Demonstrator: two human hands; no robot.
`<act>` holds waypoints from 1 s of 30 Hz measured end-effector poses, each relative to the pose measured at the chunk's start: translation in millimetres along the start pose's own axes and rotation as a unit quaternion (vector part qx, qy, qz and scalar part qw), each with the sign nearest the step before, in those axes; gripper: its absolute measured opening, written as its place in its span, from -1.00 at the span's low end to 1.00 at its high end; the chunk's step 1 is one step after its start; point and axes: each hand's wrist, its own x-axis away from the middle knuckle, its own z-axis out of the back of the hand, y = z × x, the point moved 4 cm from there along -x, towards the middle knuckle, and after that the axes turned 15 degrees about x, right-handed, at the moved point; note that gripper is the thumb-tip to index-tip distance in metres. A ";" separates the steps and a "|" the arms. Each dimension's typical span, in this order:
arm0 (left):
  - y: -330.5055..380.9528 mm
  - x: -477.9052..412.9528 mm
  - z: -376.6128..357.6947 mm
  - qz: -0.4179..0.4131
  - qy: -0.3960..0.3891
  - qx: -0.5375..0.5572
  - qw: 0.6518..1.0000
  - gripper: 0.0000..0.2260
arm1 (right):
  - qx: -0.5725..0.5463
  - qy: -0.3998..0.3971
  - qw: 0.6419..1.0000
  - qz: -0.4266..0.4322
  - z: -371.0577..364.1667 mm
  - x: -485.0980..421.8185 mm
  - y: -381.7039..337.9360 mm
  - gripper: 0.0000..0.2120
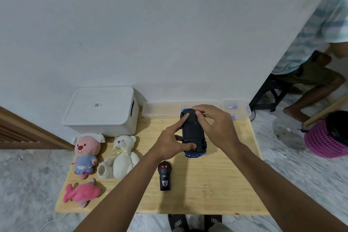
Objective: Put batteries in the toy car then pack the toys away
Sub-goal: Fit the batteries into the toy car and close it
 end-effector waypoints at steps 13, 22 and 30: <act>-0.6 -0.2 2.8 -0.007 -0.007 -0.002 1.000 -0.08 | -0.049 -0.021 0.995 -0.081 1.0 -9.4 2.1 -0.83; 1.3 0.2 6.0 -0.011 -0.003 0.011 1.000 -0.09 | -0.062 -0.033 0.994 -0.082 3.8 -14.1 -1.2 -0.80; 7.6 5.6 10.8 -0.019 -0.007 0.010 1.000 -0.09 | -0.064 -0.013 0.995 -0.078 3.7 -17.3 -14.3 -0.83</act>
